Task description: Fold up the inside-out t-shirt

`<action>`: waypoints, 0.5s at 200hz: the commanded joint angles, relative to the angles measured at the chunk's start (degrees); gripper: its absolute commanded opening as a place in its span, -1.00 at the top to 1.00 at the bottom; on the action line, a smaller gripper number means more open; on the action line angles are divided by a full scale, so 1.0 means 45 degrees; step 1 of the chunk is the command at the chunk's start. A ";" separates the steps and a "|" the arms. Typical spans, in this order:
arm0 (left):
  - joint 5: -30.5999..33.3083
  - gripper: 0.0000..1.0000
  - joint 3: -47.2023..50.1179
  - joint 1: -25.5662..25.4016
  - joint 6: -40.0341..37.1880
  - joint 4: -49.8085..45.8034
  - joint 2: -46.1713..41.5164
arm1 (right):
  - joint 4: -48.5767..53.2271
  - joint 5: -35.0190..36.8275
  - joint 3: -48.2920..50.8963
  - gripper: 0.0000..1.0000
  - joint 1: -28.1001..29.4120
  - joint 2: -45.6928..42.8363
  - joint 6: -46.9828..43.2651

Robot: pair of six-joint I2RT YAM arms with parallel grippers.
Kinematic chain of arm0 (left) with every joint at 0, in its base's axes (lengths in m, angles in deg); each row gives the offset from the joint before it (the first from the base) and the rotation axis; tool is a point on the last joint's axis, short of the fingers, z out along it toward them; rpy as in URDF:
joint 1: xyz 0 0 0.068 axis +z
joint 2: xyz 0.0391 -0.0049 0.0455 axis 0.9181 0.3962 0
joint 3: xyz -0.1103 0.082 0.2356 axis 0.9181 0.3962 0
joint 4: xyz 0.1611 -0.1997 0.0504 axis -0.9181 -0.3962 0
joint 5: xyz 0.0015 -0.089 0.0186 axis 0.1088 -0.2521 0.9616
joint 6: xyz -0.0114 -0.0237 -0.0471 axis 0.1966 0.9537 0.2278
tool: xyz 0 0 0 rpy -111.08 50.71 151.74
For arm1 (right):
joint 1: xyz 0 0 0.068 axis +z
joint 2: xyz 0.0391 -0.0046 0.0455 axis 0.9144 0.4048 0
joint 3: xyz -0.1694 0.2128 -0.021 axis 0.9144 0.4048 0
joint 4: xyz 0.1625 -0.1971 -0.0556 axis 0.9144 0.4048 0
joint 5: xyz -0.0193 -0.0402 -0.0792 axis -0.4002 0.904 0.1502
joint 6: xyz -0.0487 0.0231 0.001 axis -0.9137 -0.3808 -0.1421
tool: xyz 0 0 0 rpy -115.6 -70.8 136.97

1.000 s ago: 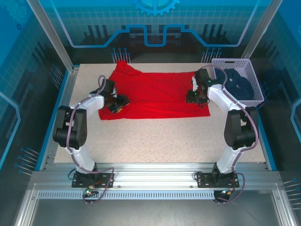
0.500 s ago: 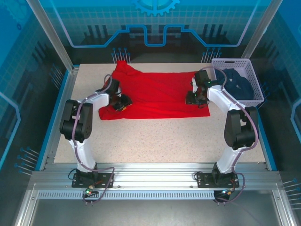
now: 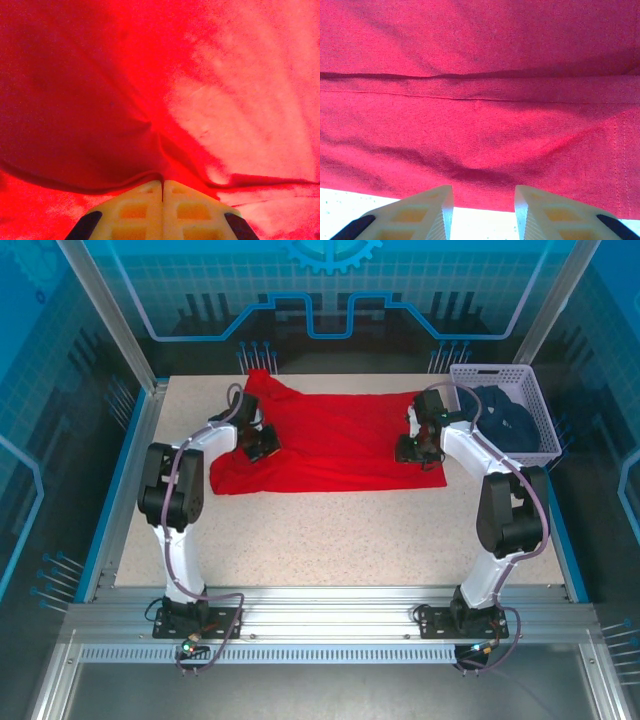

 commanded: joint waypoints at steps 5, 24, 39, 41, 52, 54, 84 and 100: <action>-0.0012 1.00 -0.1345 -0.0044 -0.0540 -0.0506 0.0495 | -0.0009 -0.0031 0.0095 0.24 0.0182 0.0100 -0.0013; 0.0066 1.00 -0.2160 -0.0080 -0.0770 -0.0545 0.1007 | -0.0025 -0.0015 0.0081 0.24 0.0179 0.0128 -0.0023; 0.0085 0.89 -0.2968 -0.0124 -0.0937 -0.0622 0.1620 | -0.0011 0.0008 0.0069 0.24 0.0166 0.0167 -0.0018; 0.0069 0.87 -0.3074 -0.0138 -0.0959 -0.0628 0.1719 | -0.0010 0.0008 0.0075 0.24 0.0166 0.0153 -0.0024; -0.0007 0.69 -0.3727 -0.0148 -0.1063 -0.0842 0.2288 | -0.0034 -0.0011 0.0106 0.24 0.0176 0.0133 -0.0013; -0.0022 0.67 -0.3860 -0.0148 -0.1074 -0.0879 0.2374 | -0.0045 -0.0026 0.0113 0.24 0.0173 0.0135 -0.0013; -0.0158 0.32 -0.5133 -0.0150 -0.1619 -0.0915 0.3004 | -0.0166 0.0011 0.0332 0.24 0.0180 -0.0010 0.0009; -0.0062 0.19 -0.5348 -0.0129 -0.2083 -0.0919 0.2877 | -0.0149 -0.0021 0.0394 0.24 0.0198 -0.0082 0.0030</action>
